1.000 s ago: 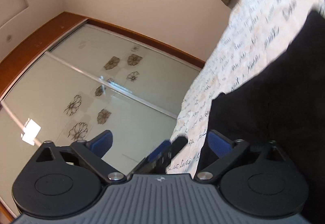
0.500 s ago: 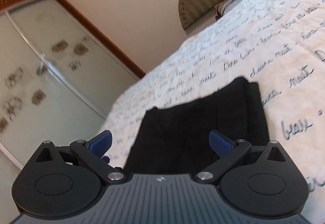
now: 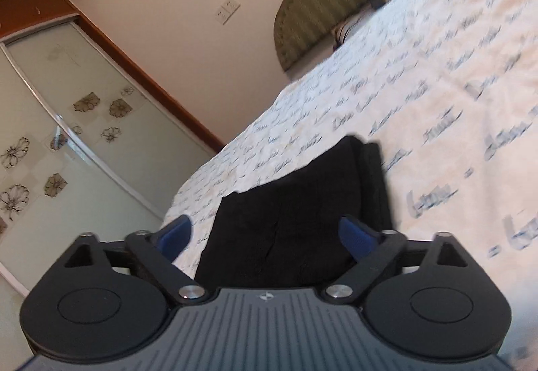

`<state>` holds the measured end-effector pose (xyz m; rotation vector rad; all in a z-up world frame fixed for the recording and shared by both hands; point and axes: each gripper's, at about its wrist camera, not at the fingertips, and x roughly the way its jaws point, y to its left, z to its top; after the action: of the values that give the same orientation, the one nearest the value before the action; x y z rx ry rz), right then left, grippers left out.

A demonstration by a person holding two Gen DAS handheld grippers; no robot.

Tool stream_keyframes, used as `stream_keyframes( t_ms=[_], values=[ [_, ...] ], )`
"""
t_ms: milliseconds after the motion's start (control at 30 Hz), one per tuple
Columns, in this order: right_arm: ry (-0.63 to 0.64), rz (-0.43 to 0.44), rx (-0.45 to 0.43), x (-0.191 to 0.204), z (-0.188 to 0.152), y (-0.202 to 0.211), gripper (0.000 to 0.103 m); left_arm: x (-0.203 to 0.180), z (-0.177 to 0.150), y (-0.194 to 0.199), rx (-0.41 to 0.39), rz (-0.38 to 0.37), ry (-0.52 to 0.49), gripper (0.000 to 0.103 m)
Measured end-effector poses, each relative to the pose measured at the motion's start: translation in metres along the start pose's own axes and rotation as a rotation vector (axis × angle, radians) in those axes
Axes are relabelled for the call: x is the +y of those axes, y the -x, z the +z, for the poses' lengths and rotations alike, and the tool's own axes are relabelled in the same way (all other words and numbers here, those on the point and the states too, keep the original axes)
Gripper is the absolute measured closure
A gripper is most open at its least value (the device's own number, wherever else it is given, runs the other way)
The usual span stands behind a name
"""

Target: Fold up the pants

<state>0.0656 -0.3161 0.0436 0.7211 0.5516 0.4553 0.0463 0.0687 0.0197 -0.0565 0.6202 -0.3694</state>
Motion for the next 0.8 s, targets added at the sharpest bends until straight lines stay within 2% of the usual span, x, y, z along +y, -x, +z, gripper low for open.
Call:
stream_keyframes(
  t_ms=[67,133,167,267,367,400,433,467,500,533,600,700,767,800],
  values=[
    [0.023,-0.112,0.047,-0.007,0.008,-0.004,0.0,0.009,0.0,-0.01,0.058,0.018,0.074,0.003],
    [0.009,-0.191,0.184,-0.02,0.012,-0.021,0.0,0.013,0.0,-0.012,0.066,0.01,0.129,0.002],
    [0.002,-0.197,0.24,-0.026,0.01,-0.029,0.0,0.013,0.001,-0.014,0.072,0.011,0.136,0.002],
    [-0.036,-0.123,0.253,-0.033,0.011,-0.034,0.0,0.015,0.002,-0.014,0.087,-0.001,0.156,0.003],
    [-0.048,-0.034,0.278,-0.034,0.013,-0.035,0.006,0.025,0.004,-0.011,0.097,-0.057,0.266,0.005],
    [-0.021,-0.053,0.295,-0.033,0.013,-0.036,0.02,0.026,0.004,-0.011,0.102,-0.048,0.266,0.013],
    [-0.004,-0.079,0.312,-0.033,0.013,-0.039,0.039,0.022,0.004,-0.011,0.104,-0.024,0.244,0.022],
    [0.001,-0.086,0.325,-0.034,0.014,-0.041,0.047,0.019,0.004,-0.011,0.101,0.005,0.224,0.036],
    [0.002,-0.09,0.333,-0.037,0.016,-0.041,0.063,0.014,0.004,-0.011,0.097,0.011,0.214,0.047],
    [0.003,-0.083,0.343,-0.04,0.018,-0.041,0.068,0.012,0.005,-0.009,0.093,0.01,0.207,0.052],
    [0.035,-0.068,0.351,-0.038,0.02,-0.038,0.07,0.008,0.007,-0.002,0.075,0.031,0.201,0.067],
    [0.14,-0.075,0.355,-0.023,0.021,-0.038,0.071,0.007,0.012,0.004,0.063,0.027,0.208,0.079],
    [0.147,-0.051,0.361,-0.022,0.023,-0.041,0.071,0.017,0.016,0.002,0.085,-0.01,0.258,0.077],
    [0.129,-0.041,0.374,-0.026,0.023,-0.045,0.067,0.026,0.018,-0.004,0.116,-0.047,0.303,0.065]
  ],
)
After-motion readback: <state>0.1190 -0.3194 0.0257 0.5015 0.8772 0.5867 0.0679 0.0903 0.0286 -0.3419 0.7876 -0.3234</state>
